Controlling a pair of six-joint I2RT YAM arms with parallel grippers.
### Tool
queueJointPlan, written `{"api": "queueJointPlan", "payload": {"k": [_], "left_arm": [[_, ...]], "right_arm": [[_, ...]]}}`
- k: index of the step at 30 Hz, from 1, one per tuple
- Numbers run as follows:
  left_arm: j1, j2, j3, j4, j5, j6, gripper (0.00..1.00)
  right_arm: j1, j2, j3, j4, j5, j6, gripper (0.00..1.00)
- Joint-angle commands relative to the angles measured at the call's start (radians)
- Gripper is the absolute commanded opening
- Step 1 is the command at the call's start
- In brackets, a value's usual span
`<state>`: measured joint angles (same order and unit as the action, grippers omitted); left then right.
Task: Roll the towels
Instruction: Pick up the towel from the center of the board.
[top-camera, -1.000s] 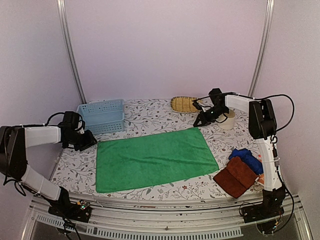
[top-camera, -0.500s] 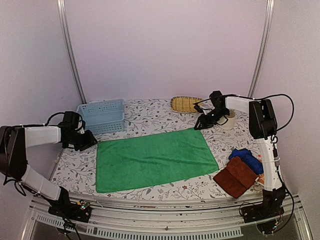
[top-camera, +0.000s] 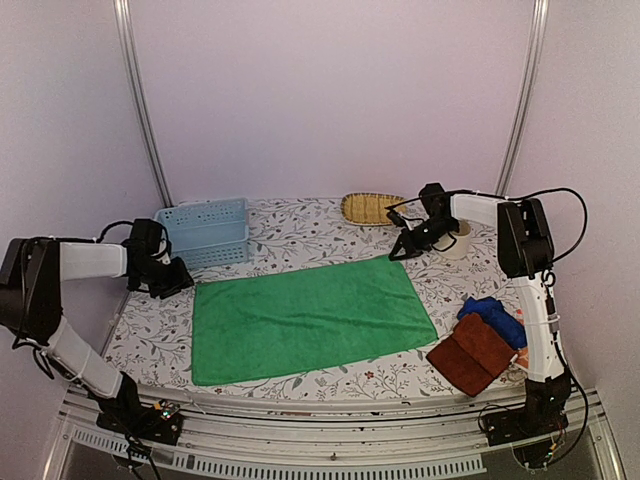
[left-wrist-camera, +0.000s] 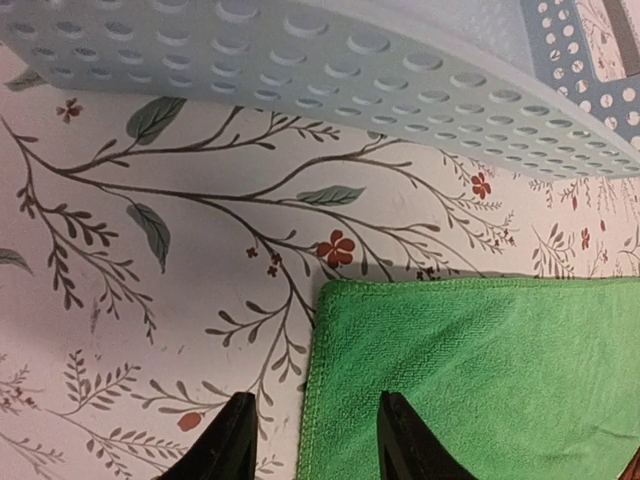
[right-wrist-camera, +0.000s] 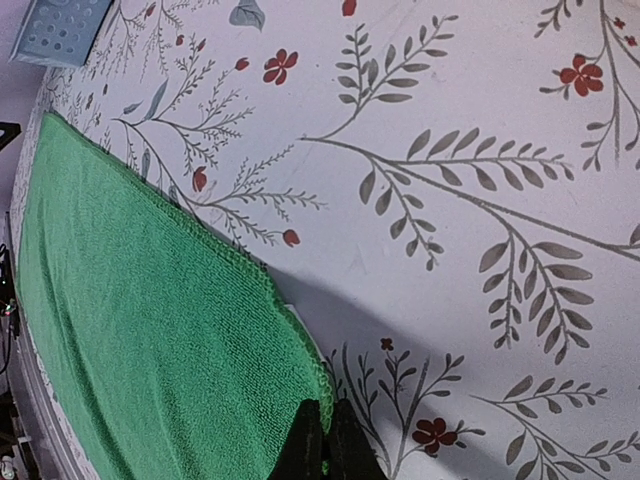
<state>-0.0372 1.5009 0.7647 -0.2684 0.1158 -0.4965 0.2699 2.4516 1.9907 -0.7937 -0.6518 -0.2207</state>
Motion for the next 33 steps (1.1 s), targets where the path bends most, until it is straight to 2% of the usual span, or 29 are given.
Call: {"api": "queueJointPlan", "payload": {"k": [1, 7, 16, 29, 33], "left_arm": [[0.010, 0.057, 0.052, 0.016, -0.011, 0.022, 0.43], [0.004, 0.175, 0.103, 0.048, -0.009, 0.032, 0.32], [-0.027, 0.257, 0.118, 0.075, -0.044, 0.041, 0.36], [-0.102, 0.283, 0.141, 0.017, -0.140, 0.089, 0.25], [-0.126, 0.300, 0.155, -0.017, -0.181, 0.094, 0.25]], "right_arm": [[-0.002, 0.012, 0.034, 0.016, 0.017, 0.001, 0.04], [-0.002, 0.011, 0.032, 0.013, 0.013, -0.004, 0.04], [-0.003, 0.017, 0.031, 0.010, 0.006, -0.008, 0.04], [-0.003, 0.024, 0.031, 0.005, 0.002, -0.014, 0.04], [-0.002, 0.027, 0.031, 0.003, 0.000, -0.014, 0.04]]}}
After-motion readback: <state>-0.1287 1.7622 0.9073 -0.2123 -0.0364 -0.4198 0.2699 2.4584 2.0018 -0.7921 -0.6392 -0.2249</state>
